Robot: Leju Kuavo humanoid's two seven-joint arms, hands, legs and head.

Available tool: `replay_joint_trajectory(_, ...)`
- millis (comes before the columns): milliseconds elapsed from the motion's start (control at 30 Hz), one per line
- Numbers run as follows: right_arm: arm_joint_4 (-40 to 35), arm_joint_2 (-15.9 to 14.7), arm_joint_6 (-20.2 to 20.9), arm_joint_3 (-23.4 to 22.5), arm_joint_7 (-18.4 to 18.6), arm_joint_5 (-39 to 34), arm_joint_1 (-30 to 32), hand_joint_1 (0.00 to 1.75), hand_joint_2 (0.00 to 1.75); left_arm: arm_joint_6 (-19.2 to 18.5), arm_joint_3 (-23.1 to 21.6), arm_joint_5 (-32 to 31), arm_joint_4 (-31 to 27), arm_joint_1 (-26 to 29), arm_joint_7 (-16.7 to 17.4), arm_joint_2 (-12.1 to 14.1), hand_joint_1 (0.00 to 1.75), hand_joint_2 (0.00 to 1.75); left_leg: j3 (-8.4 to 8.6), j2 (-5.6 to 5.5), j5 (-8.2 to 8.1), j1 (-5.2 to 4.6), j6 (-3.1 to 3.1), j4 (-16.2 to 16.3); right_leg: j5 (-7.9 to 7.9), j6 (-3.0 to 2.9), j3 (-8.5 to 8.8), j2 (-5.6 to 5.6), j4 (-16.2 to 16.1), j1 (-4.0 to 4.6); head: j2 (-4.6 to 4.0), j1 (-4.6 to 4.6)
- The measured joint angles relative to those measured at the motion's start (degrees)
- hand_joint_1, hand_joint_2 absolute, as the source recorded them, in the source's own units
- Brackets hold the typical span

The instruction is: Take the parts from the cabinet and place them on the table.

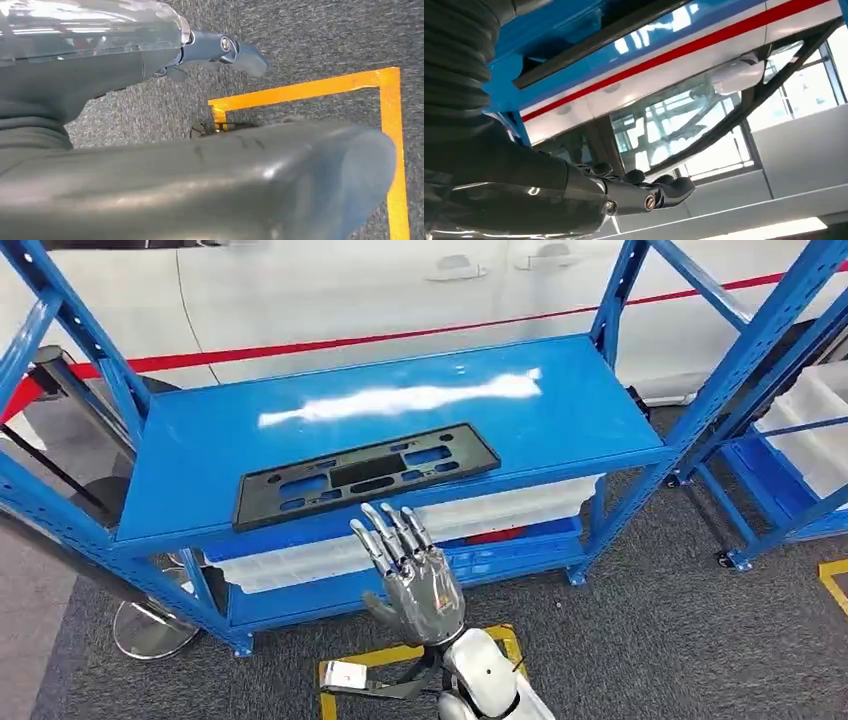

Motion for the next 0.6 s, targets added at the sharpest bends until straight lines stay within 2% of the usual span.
replay_joint_trajectory(67, 0.0, 0.0, 0.0, 0.0, 0.0, 0.0, 0.1, 0.00, 1.75, 0.0, 0.0, 0.0, 0.0, 0.1, 0.0, 0.0, 0.00, 0.00, -4.45, 0.02, -4.72, 0.16, -0.41, 9.6, -0.05, -0.07, -0.07, -0.09, 0.0, 0.12, 0.00, 0.02)
replay_joint_trajectory(100, 0.0, 0.0, 0.0, 0.0, 0.0, 0.0, 0.1, 0.00, 1.75, 0.0, 0.0, 0.0, 0.0, 0.1, 0.0, 0.0, 0.00, 0.00, -6.42, 0.02, -5.96, 0.16, -0.54, 13.7, -0.05, -0.08, -0.10, -0.09, 0.1, 0.16, 0.00, 0.02)
replay_joint_trajectory(133, 0.1, 0.0, 0.0, 0.0, 0.0, 0.0, 0.1, 0.00, 1.75, 0.0, 0.0, 0.0, 0.0, 0.2, 0.0, 0.0, 0.00, 0.00, -7.15, 0.02, -5.60, 0.17, -0.58, 15.0, -0.07, -0.09, -0.08, -0.09, 0.1, 0.17, 0.00, 0.02)
replay_joint_trajectory(167, 0.1, 0.0, 0.0, 0.0, 0.0, 0.0, 0.1, 0.00, 1.75, 0.0, 0.0, 0.0, 0.0, 0.2, 0.0, 0.0, 0.00, 0.00, -6.42, 0.03, -3.98, 0.17, -0.57, 13.2, -0.11, -0.08, 0.00, -0.06, 0.2, 0.17, 0.00, 0.02)
replay_joint_trajectory(200, 0.1, 0.0, 0.0, 0.0, 0.0, 0.0, 0.1, 0.00, 1.75, 0.0, 0.0, 0.0, 0.0, 0.2, 0.0, 0.0, 0.00, 0.00, -4.31, 0.03, -1.29, 0.17, -0.53, 8.8, -0.20, 0.04, 0.14, 0.01, 0.2, 0.15, 0.00, 0.02)
replay_joint_trajectory(233, 0.1, 0.0, 0.0, 0.0, 0.0, 0.0, 0.0, 0.00, 1.75, 0.0, 0.0, 0.0, 0.0, 0.2, 0.0, 0.0, 0.00, 0.00, -1.51, 0.07, 1.62, 0.19, -0.43, 3.0, -0.35, 0.19, 0.30, 0.08, 0.4, 0.12, 0.00, 0.02)
replay_joint_trajectory(267, 0.1, 0.0, 0.0, 0.0, 0.0, 0.0, 0.0, 0.00, 1.75, 0.0, 0.0, 0.0, 0.0, 0.1, 0.0, 0.1, 0.00, 0.00, 0.95, 0.18, 3.50, 0.23, -0.22, -2.3, -0.55, 0.44, 0.38, 0.08, 0.6, 0.13, 0.00, 0.02)
replay_joint_trajectory(300, 0.0, 0.0, 0.0, 0.0, 0.0, 0.0, 0.0, 0.00, 1.75, 0.0, 0.0, 0.0, 0.0, 0.1, 0.0, 0.1, 0.00, 0.00, 1.56, 0.13, 2.60, -0.19, 0.04, -3.5, -0.76, 0.79, 0.18, 0.15, 0.9, 0.61, 0.00, 0.02)
replay_joint_trajectory(333, 0.0, 0.0, 0.0, 0.0, 0.0, 0.0, 0.0, 0.00, 1.75, 0.0, 0.0, 0.0, 0.0, 0.0, 0.0, 0.1, 0.00, 0.00, 1.39, 0.03, 2.90, -0.09, 0.54, -3.4, -0.66, 1.01, 0.04, 0.17, 0.9, 0.58, 0.00, 0.04)
replay_joint_trajectory(400, 0.1, 0.0, 0.0, 0.0, 0.0, 0.0, 0.0, 0.00, 1.75, 0.0, 0.0, 0.0, 0.0, 0.1, 0.0, 0.1, 0.00, 0.00, 1.23, -0.01, 2.92, -0.23, 0.95, -3.3, -0.49, 1.42, 0.09, 0.15, 0.7, 0.49, 0.00, 0.07)
replay_joint_trajectory(467, 0.0, 0.0, 0.0, 0.0, 0.0, 0.0, 0.0, 0.00, 1.75, 0.0, 0.0, 0.0, 0.0, 0.2, 0.0, 0.1, 0.00, 0.00, 1.44, 0.09, 3.47, 0.14, 1.87, -4.0, -1.29, 2.28, -0.03, 0.18, 1.4, 0.25, 0.00, 0.04)
replay_joint_trajectory(500, 0.0, 0.0, 0.0, 0.0, 0.0, 0.0, 0.0, 0.00, 1.75, 0.0, 0.0, 0.0, 0.0, 0.0, 0.0, 0.1, 0.00, 0.00, 1.35, 0.10, 3.50, 0.14, 2.22, -4.0, -3.15, 2.52, -1.15, 0.17, 3.8, 0.22, 0.00, 0.07)
replay_joint_trajectory(533, 0.0, 0.0, 0.0, 0.0, 0.0, 0.0, 0.0, 0.00, 1.75, 0.0, 0.0, 0.0, 0.0, 0.0, 0.0, 0.1, 0.00, 0.00, 1.23, 0.12, 3.52, 0.13, 2.31, -4.0, -5.45, 2.76, -3.05, 0.19, 7.8, 0.17, 0.00, 0.07)
replay_joint_trajectory(567, 0.0, -0.1, 0.0, 0.0, 0.0, 0.0, 0.0, 0.00, 1.75, 0.0, 0.0, 0.0, 0.0, 0.1, 0.0, 0.1, 0.00, 0.00, 1.11, 0.15, 3.55, 0.06, 2.38, -4.0, -7.96, 2.97, -5.71, 0.18, 13.3, 0.09, 0.00, 0.07)
replay_joint_trajectory(600, 0.0, -0.1, 0.0, 0.0, 0.0, 0.0, 0.0, 0.00, 1.75, 0.0, 0.0, 0.0, 0.0, 0.1, 0.0, 0.1, 0.00, 0.00, 1.00, 0.17, 3.55, 0.04, 2.38, -4.0, -9.43, 3.06, -7.92, 0.18, 17.8, 0.08, 0.00, 0.07)
